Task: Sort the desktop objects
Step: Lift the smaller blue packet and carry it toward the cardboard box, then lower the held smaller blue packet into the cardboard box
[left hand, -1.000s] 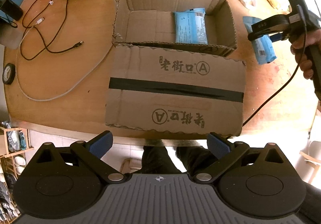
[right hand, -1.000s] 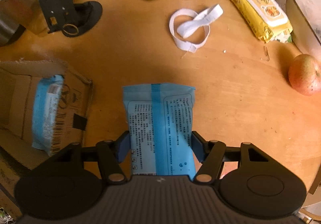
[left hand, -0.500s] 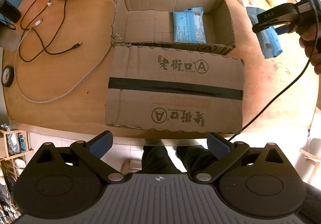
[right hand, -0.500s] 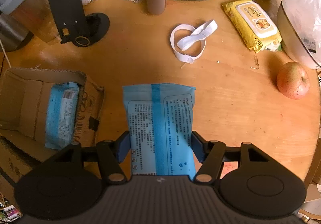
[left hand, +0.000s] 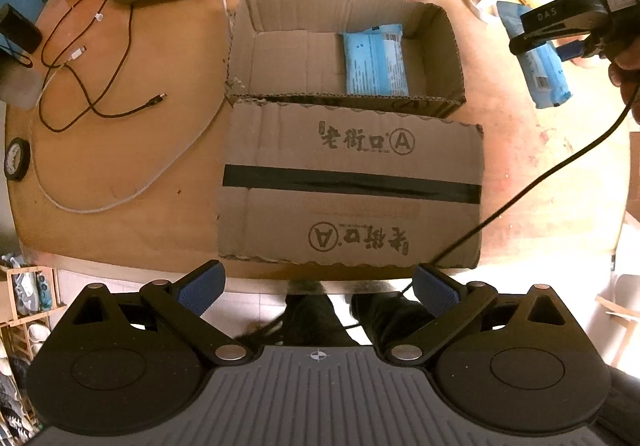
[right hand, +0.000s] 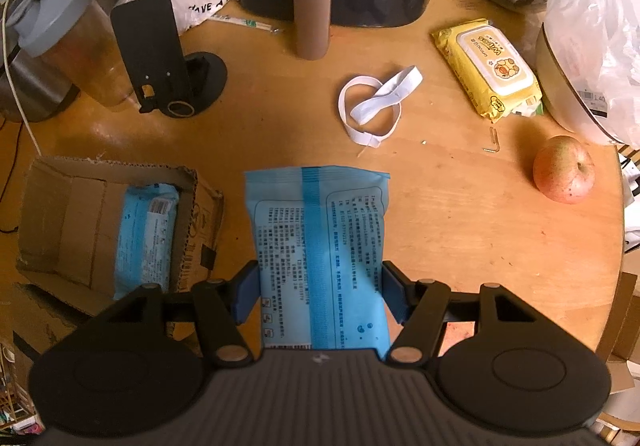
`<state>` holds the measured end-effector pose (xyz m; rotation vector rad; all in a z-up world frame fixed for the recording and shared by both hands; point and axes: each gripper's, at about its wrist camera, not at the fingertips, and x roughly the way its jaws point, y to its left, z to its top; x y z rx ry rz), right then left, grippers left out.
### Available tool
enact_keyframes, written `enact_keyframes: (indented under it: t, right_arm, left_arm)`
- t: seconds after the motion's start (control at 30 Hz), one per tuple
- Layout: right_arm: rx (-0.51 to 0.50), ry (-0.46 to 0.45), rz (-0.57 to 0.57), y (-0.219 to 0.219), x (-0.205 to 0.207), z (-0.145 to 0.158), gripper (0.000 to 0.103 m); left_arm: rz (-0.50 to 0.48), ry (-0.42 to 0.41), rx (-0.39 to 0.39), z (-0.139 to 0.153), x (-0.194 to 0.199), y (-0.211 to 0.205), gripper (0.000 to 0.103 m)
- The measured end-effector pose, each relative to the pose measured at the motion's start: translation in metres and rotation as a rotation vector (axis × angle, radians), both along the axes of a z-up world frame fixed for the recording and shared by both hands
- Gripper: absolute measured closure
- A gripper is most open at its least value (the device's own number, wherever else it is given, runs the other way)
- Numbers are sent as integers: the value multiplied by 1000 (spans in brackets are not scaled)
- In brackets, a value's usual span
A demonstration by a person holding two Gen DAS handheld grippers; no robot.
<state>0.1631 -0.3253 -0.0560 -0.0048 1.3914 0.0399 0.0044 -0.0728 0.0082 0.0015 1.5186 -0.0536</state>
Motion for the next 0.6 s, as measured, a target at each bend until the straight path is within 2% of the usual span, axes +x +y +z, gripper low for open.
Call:
enact_keyframes:
  t: [0.6]
  right_arm:
    - [1, 26, -66, 7, 4, -6, 40]
  left_arm:
    - [-1, 0, -8, 1, 0, 12, 0]
